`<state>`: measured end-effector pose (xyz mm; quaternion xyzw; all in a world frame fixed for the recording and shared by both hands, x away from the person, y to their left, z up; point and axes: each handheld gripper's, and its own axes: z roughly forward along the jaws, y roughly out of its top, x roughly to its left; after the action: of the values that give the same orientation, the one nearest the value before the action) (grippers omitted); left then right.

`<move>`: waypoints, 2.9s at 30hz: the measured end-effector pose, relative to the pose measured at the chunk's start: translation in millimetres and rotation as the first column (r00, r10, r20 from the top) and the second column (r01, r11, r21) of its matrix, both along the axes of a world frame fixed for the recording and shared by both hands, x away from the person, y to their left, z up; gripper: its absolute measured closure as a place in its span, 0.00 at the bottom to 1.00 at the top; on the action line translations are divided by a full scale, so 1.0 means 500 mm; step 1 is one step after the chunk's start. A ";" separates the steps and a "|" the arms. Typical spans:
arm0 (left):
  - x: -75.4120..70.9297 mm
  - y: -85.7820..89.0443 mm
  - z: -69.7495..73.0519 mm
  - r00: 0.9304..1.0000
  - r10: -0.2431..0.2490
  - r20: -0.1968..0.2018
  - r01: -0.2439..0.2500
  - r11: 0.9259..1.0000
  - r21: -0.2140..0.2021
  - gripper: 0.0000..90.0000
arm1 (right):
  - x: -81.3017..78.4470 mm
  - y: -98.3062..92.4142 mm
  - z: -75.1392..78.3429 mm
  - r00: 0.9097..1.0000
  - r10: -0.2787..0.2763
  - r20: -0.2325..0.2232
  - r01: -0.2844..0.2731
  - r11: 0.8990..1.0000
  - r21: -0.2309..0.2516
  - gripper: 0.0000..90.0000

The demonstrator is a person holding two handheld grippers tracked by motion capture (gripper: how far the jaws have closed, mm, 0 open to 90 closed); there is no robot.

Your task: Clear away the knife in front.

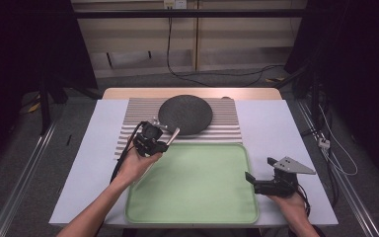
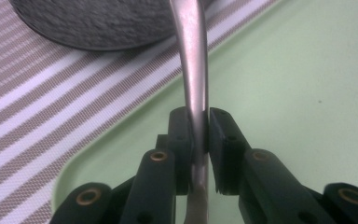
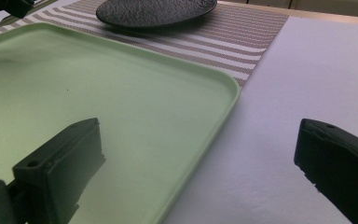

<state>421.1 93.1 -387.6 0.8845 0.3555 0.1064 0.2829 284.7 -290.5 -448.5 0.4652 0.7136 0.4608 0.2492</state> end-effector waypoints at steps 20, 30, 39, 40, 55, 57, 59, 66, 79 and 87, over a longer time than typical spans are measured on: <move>-0.032 -0.003 -0.043 0.997 -0.034 -0.076 0.037 0.998 0.043 0.89 | 0.001 0.001 -0.001 1.000 0.003 -0.005 -0.003 1.000 -0.008 0.01; -0.037 0.013 -0.069 0.994 -0.011 -0.111 0.016 0.999 0.044 0.89 | 0.000 0.001 -0.001 1.000 0.002 -0.006 -0.002 1.000 -0.009 0.01; -0.049 0.017 -0.075 0.994 -0.020 -0.110 0.026 0.998 0.056 0.89 | 0.002 0.002 -0.002 1.000 -0.001 -0.009 0.001 1.000 -0.007 0.01; -0.050 0.018 -0.075 0.994 -0.021 -0.107 0.027 0.998 0.058 0.88 | 0.002 0.002 -0.002 1.000 0.001 -0.008 -0.001 1.000 -0.008 0.01; -0.077 0.035 -0.085 0.997 -0.031 -0.074 0.033 0.999 0.030 0.87 | 0.000 0.001 -0.001 1.000 0.006 -0.006 -0.006 1.000 -0.008 0.01; -0.077 0.039 -0.087 0.997 -0.031 -0.073 0.032 0.999 0.017 0.86 | 0.000 0.001 -0.001 1.000 0.004 -0.009 -0.004 1.000 -0.008 0.01; -0.076 0.039 -0.087 0.998 -0.026 -0.061 0.028 0.999 0.028 0.81 | 0.000 0.001 -0.001 1.000 0.004 -0.008 -0.004 1.000 -0.007 0.01; -0.067 0.053 -0.092 0.998 -0.026 -0.058 0.025 1.000 -0.012 0.61 | 0.000 0.001 -0.001 1.000 0.006 -0.008 -0.006 1.000 -0.005 0.01; -0.065 0.056 -0.086 0.999 -0.050 0.007 0.050 0.993 -0.103 0.14 | 0.003 -0.002 -0.002 1.000 0.011 -0.013 -0.011 1.000 0.009 0.01; -0.078 0.034 -0.075 0.993 -0.090 0.074 0.098 0.989 -0.114 0.10 | 0.002 -0.002 -0.002 1.000 0.016 -0.015 -0.016 1.000 0.015 0.01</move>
<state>381.9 110.2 -424.9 0.8780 0.3089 0.1020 0.3511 285.8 -291.5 -449.5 0.4649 0.7157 0.4644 0.2366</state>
